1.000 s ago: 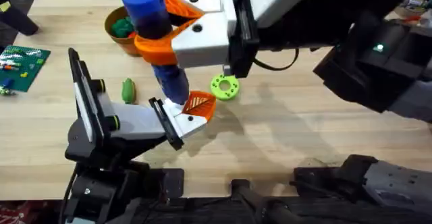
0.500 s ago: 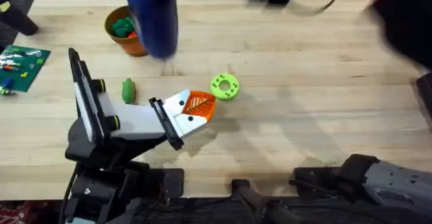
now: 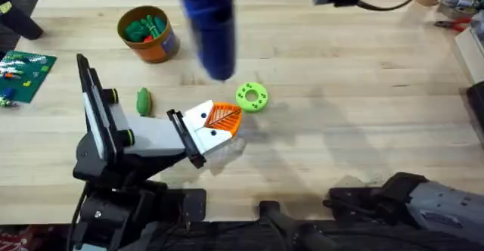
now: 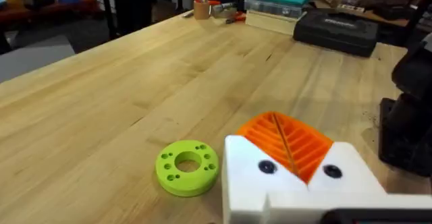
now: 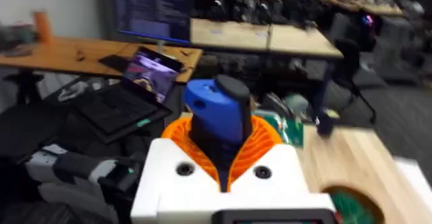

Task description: Pick up the gripper from the table and insert it into the empty holder that is missing its gripper. Then pick up a screw, insert it into the mounting hole, and use the screwdriver to tighten it. Finally, clean up the table by picking up the vegetable and placing it into the bucket.

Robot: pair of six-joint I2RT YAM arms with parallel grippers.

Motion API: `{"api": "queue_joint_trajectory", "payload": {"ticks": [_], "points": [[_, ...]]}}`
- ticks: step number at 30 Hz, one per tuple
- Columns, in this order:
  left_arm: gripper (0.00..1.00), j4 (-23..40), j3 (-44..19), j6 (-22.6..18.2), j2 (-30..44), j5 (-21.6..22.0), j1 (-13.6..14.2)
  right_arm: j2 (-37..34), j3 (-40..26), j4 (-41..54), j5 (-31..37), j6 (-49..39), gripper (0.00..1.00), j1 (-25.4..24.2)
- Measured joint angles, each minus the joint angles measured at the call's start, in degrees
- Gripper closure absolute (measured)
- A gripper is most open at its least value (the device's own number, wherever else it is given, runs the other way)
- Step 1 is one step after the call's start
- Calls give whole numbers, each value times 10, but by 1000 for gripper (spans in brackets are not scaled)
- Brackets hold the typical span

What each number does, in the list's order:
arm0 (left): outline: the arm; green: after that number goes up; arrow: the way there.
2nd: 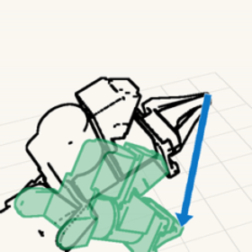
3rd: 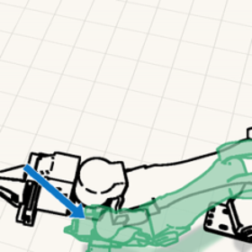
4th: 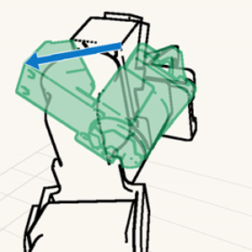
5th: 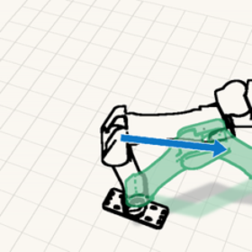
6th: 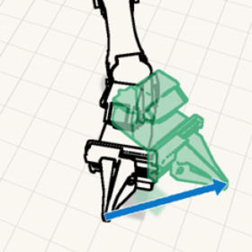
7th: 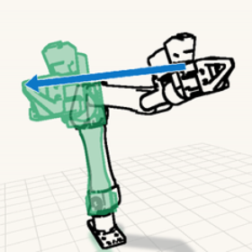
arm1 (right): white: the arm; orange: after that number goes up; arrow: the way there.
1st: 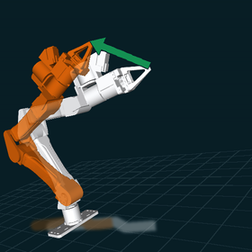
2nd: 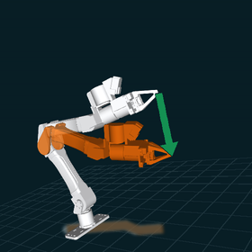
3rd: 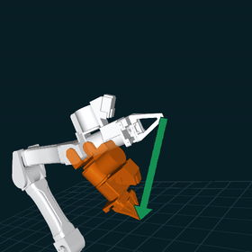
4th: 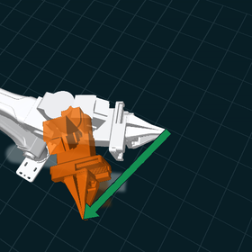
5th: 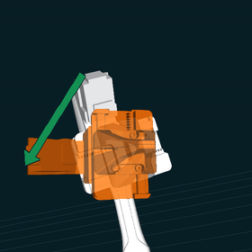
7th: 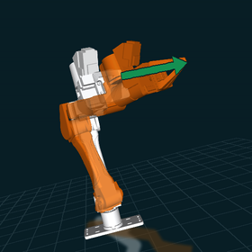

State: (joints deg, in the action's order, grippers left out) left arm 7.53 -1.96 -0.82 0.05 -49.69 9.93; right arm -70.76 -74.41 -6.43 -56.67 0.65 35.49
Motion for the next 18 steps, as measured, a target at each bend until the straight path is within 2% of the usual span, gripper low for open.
{"api": "queue_joint_trajectory", "payload": {"ticks": [10,13,18], "points": [[985,0,0,0,0,0,0,0,-1,265,21,-140,956,-154],[985,0,0,0,0,0,0,0,-1,338,65,-211,956,-192],[985,0,0,0,0,0,0,-3,-1,408,155,-312,956,-202]]}}
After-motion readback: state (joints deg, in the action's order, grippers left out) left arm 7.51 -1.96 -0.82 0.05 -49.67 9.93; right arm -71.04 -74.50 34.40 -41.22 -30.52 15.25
